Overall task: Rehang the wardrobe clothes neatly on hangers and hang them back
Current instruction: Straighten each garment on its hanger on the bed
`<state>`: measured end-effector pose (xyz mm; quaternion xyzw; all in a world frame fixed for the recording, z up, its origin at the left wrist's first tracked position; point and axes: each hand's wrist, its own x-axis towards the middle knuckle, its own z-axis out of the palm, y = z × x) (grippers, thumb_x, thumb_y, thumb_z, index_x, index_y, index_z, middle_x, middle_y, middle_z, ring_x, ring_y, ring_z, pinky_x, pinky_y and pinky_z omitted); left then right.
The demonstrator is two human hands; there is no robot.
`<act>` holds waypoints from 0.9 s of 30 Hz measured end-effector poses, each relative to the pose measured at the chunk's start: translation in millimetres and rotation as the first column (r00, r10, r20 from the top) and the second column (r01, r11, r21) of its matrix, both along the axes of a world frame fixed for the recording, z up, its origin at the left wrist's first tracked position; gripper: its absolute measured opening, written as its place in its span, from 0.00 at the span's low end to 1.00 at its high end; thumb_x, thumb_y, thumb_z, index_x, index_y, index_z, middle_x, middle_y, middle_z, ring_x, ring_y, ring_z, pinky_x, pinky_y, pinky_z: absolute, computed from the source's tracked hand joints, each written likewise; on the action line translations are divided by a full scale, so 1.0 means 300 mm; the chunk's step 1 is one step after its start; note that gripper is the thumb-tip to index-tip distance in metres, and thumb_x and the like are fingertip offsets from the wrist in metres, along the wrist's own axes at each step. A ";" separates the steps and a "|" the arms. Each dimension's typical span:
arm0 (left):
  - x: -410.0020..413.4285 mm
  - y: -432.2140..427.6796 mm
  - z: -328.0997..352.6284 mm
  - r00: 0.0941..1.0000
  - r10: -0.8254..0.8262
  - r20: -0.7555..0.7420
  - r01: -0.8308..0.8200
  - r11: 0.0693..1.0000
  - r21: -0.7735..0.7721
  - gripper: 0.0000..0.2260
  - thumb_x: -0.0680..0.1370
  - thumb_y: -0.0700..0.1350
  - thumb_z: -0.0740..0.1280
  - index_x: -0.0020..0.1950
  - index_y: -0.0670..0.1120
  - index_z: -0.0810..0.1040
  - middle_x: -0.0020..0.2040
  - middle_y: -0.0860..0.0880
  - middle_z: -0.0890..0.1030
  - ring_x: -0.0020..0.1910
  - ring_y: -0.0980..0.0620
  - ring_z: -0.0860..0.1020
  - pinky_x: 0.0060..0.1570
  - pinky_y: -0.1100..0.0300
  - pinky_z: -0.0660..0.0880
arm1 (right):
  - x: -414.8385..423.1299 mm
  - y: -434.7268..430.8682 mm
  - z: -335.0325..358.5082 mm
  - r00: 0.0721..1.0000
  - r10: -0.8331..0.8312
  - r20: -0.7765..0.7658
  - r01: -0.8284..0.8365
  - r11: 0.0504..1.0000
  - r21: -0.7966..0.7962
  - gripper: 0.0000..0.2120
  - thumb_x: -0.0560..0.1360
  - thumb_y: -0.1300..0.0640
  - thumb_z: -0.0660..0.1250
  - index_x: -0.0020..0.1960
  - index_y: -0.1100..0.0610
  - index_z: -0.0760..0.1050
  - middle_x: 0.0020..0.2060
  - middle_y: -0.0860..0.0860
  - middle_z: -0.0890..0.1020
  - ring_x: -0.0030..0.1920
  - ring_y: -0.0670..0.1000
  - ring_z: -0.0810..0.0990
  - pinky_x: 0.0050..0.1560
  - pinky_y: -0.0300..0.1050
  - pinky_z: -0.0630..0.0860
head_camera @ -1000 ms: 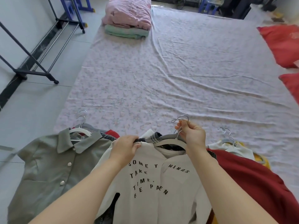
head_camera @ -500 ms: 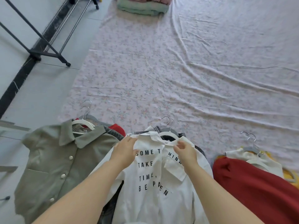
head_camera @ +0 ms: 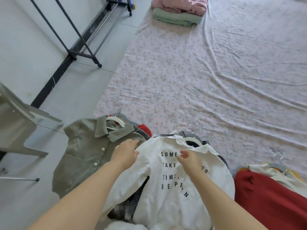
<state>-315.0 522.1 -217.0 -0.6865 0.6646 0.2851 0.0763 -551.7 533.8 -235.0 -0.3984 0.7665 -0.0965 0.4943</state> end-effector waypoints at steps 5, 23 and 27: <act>0.213 0.023 0.027 0.997 0.073 0.005 -0.073 0.997 -0.020 0.21 0.78 0.48 0.60 0.71 0.49 0.64 0.68 0.49 0.68 0.66 0.49 0.67 0.62 0.54 0.64 | 0.197 -0.023 0.019 0.996 0.086 -0.024 -0.086 0.996 -0.034 0.17 0.74 0.57 0.65 0.62 0.56 0.73 0.55 0.53 0.80 0.53 0.52 0.77 0.51 0.43 0.72; 0.903 -0.146 -0.208 0.993 0.039 -0.108 -0.046 0.997 -0.063 0.21 0.79 0.48 0.59 0.72 0.50 0.62 0.68 0.52 0.68 0.67 0.52 0.66 0.63 0.58 0.64 | 1.017 -0.319 -0.247 0.938 0.303 -0.169 -0.310 0.951 -0.018 0.17 0.75 0.57 0.62 0.63 0.56 0.72 0.58 0.53 0.78 0.58 0.53 0.76 0.53 0.42 0.70; 0.913 -0.188 -0.316 0.986 0.035 -0.160 -0.053 0.993 -0.107 0.21 0.79 0.48 0.60 0.71 0.50 0.64 0.67 0.53 0.69 0.66 0.53 0.67 0.62 0.60 0.64 | 1.041 -0.438 -0.384 0.916 0.318 -0.246 -0.341 0.938 -0.059 0.16 0.77 0.59 0.61 0.63 0.54 0.74 0.60 0.54 0.76 0.57 0.54 0.76 0.54 0.45 0.71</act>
